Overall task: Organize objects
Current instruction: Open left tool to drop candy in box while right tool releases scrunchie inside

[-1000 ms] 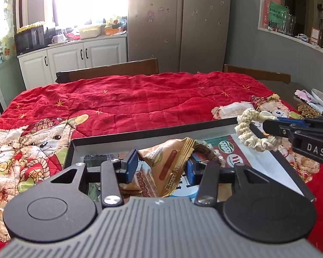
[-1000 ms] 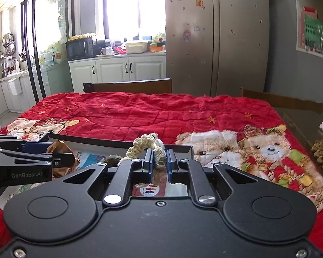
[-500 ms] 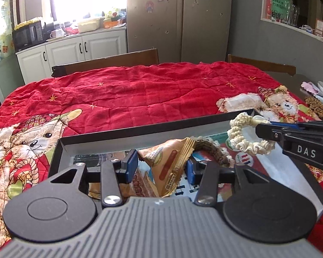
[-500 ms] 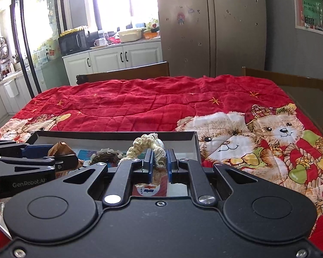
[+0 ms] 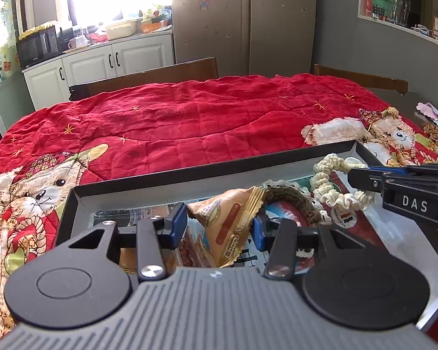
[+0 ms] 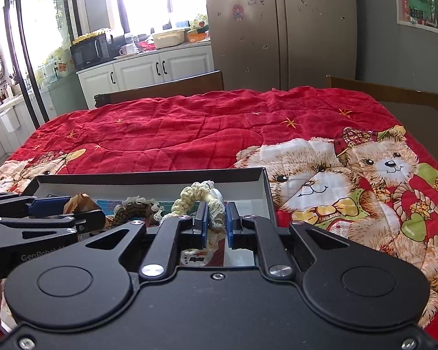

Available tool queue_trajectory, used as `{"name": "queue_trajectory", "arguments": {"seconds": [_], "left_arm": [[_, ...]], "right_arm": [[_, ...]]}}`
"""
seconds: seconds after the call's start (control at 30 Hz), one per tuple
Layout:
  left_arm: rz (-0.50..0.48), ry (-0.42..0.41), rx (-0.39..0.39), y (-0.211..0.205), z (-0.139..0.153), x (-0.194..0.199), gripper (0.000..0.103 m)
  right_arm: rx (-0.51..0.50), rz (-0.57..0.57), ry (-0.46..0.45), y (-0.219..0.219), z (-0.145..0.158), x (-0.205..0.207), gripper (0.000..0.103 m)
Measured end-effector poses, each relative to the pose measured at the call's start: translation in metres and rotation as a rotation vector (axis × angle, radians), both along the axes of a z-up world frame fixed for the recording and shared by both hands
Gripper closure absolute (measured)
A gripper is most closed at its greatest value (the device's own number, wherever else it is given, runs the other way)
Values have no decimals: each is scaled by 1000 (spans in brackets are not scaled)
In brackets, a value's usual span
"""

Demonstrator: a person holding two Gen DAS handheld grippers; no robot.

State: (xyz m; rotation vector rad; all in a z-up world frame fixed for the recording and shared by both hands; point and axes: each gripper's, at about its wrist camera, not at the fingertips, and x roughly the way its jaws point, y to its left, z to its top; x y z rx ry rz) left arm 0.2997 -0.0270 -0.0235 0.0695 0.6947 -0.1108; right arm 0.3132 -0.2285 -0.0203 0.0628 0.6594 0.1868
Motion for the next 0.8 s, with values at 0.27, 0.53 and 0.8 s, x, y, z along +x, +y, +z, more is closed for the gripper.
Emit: {"name": "queue_trajectory", "arguments": {"seconds": [0.27,0.53,0.8], "left_arm": [[6,12,18,-2,-3,3,53],[7,14,23,-2,-4,4,53],[6,15,26,-3,-5,4,52]], "right_arm": [[-13,1,25,2,-3,5,91],[-30,18,60,5,-6,9,90],[-26,24,85,5,-9,12,89]]}}
